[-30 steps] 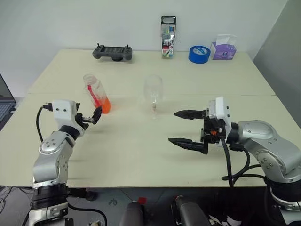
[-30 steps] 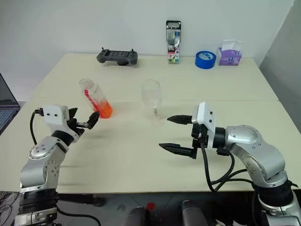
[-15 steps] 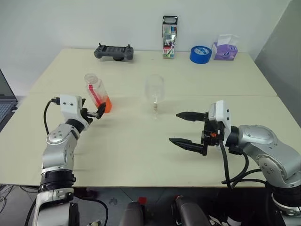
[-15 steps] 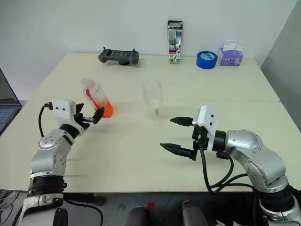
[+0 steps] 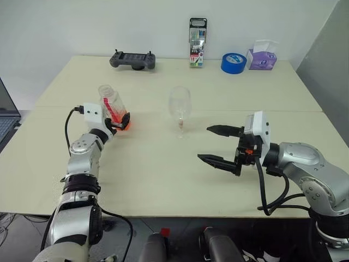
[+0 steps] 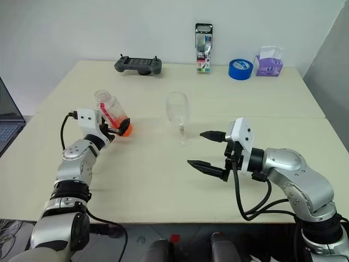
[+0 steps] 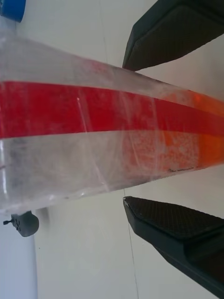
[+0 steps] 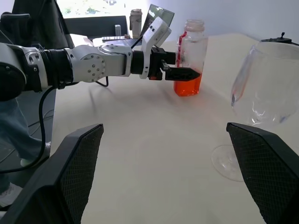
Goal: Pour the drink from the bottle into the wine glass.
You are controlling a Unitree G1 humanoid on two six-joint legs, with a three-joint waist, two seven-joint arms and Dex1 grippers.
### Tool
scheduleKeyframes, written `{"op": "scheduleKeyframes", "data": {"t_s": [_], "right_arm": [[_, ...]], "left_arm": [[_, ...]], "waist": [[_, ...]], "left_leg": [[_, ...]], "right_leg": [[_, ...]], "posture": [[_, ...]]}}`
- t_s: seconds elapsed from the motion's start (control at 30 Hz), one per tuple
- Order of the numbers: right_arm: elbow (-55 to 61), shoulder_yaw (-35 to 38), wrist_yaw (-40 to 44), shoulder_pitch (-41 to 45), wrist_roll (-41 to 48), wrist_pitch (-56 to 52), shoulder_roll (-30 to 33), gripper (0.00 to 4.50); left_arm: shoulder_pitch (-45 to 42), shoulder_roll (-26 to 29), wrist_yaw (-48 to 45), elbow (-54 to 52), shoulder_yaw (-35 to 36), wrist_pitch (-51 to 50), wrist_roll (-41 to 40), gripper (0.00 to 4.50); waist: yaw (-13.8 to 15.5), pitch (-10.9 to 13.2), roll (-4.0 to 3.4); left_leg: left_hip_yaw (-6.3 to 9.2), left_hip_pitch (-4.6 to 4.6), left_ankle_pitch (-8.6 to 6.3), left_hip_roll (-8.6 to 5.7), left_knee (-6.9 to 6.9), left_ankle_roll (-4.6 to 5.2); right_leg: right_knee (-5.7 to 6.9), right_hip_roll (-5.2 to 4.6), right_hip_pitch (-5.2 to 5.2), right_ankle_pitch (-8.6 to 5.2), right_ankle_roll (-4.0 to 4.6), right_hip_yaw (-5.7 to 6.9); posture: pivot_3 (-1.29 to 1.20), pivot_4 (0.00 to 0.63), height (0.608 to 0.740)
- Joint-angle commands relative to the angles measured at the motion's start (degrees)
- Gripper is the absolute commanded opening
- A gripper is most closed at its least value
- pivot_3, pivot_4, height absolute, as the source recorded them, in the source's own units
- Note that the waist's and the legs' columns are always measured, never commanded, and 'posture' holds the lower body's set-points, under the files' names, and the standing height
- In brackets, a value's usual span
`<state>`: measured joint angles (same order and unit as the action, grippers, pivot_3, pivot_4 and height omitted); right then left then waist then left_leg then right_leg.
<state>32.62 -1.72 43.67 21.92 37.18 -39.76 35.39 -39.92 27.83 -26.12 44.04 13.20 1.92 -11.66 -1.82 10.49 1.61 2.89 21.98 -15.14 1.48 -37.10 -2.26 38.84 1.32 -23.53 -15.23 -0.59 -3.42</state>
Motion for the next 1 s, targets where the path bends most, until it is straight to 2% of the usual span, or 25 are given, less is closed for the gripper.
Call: {"op": "scheduleKeyframes", "data": {"t_s": [0.03,0.2,0.27,0.53,0.67,1.0], "right_arm": [[2.3,1.5,-0.9,1.4,1.0,-0.2,0.4,4.5],[2.5,1.7,-1.5,1.4,1.2,-0.5,0.4,4.5],[2.4,1.7,-1.6,1.6,1.3,-0.6,0.4,4.5],[2.2,1.4,-2.0,2.1,1.2,-0.6,0.0,4.5],[1.5,1.6,-3.1,2.3,0.2,0.2,-0.7,4.5],[-3.8,1.2,-8.2,4.9,-5.4,5.4,-5.4,4.5]], "left_arm": [[-2.5,0.7,-0.9,2.1,0.3,2.3,0.3,3.92],[-2.9,1.1,-1.2,4.0,0.5,3.5,0.5,2.22],[-2.9,1.2,-1.3,4.4,0.6,3.8,0.4,1.75],[-2.9,1.7,-1.4,4.5,0.9,3.7,0.2,1.68],[-3.2,2.8,-2.9,2.4,-1.8,3.7,2.8,1.68],[-13.9,5.2,-9.3,0.6,-10.3,8.5,10.4,1.68]], "waist": [[0.0,0.0,0.0],[0.0,0.0,0.0],[0.0,0.0,0.0],[0.0,0.0,0.0],[0.0,0.0,0.0],[0.1,0.0,0.03]], "left_leg": [[0.02,0.0,0.0,-0.01,0.0,0.0],[0.02,0.0,0.0,0.0,-0.01,0.0],[0.03,0.01,0.0,0.0,-0.01,0.0],[0.04,-0.01,0.0,0.01,-0.01,0.0],[0.05,-0.01,0.0,0.01,-0.01,0.0],[0.42,0.23,0.01,-0.08,-0.14,-0.01]], "right_leg": [[0.01,0.0,0.0,0.0,0.0,0.02],[0.02,0.0,0.0,0.0,0.0,0.15],[0.02,-0.01,0.0,0.0,0.0,0.18],[0.05,-0.01,0.0,0.0,0.0,0.24],[0.06,0.0,0.0,0.01,0.0,0.28],[0.07,0.06,0.0,0.01,0.01,0.73]], "posture": [[0.0,0.15,0.74],[0.0,0.15,0.74],[0.0,0.15,0.74],[0.0,0.15,0.74],[0.0,0.15,0.74],[0.0,0.15,0.74]]}}
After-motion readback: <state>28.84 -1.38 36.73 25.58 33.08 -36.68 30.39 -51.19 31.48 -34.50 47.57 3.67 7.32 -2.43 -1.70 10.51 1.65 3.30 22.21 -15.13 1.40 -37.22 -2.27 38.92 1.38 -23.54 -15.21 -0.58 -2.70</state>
